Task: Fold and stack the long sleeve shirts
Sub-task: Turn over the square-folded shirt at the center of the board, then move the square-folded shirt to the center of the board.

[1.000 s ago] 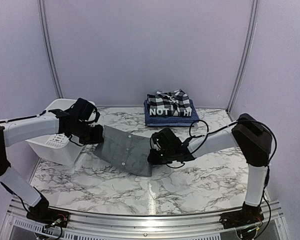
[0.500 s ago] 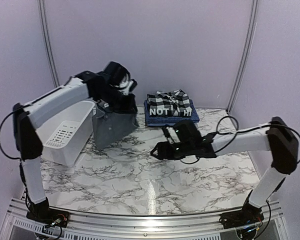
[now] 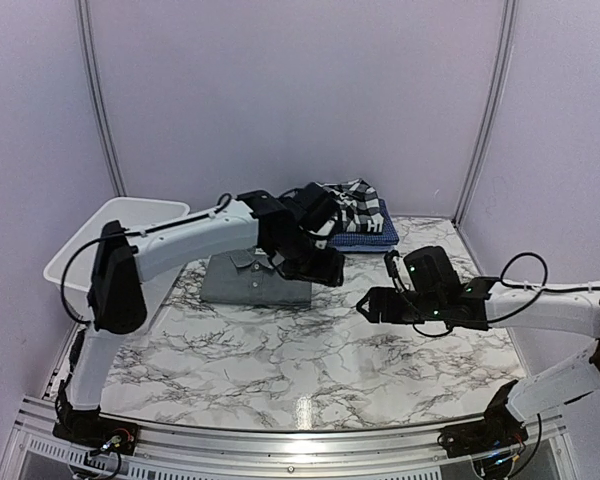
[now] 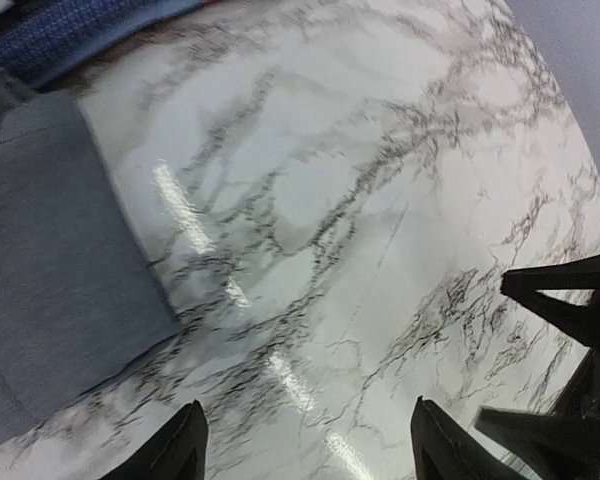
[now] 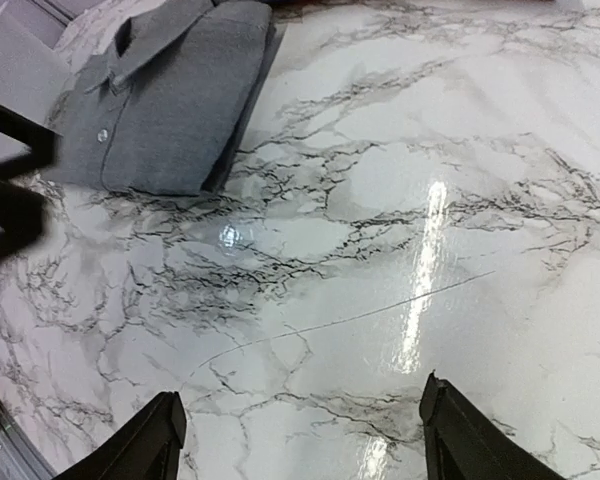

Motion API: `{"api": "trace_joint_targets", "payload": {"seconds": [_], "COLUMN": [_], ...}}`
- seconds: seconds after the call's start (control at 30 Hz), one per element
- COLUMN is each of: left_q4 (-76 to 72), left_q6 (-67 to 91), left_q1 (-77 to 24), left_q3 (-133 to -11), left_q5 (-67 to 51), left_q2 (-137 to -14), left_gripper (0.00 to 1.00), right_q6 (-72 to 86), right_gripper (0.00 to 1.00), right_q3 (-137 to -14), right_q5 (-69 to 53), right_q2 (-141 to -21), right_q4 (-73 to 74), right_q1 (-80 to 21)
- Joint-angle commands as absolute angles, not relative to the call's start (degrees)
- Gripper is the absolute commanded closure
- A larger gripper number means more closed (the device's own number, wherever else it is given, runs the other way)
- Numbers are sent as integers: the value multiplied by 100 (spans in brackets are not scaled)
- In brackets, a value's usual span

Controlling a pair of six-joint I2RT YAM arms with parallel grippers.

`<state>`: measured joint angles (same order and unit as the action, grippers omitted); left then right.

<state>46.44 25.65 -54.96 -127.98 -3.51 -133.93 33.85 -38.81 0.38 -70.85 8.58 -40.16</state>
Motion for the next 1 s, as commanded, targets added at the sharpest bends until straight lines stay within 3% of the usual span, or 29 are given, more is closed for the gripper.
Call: {"api": "trace_joint_targets", "payload": {"seconds": [0.0,0.13,0.33,0.73,0.97], "left_q4": [4235,3786,3265,2491,1928], "left_q6": [2964,3101,2892,2851,2896], "left_q1": [-4934,-4402,-3938,-3434,-3217], "left_q3": [-11401,-9626,-8208,-7348,-7056], "left_q5": [773,965,1213,1979,1642], "left_q2": [-11784,-10859,-10122,-10384,-10628], "left_gripper": [28,30,32,42,45], "right_q6": [3227,3209,3299,3287,3302], "right_gripper": [24,29,37,50,55], "right_q3": [-4383,-5136,-6106,-7391,-7446], "right_q5": [-212,-462,-644,-627,-698], "right_q2": [-8159,-9235,-10440,-11684,-11804], "right_q4": [415,62,-224,66,256], "right_q1": [-4018,-4138,-4227,-4271,-4310]}}
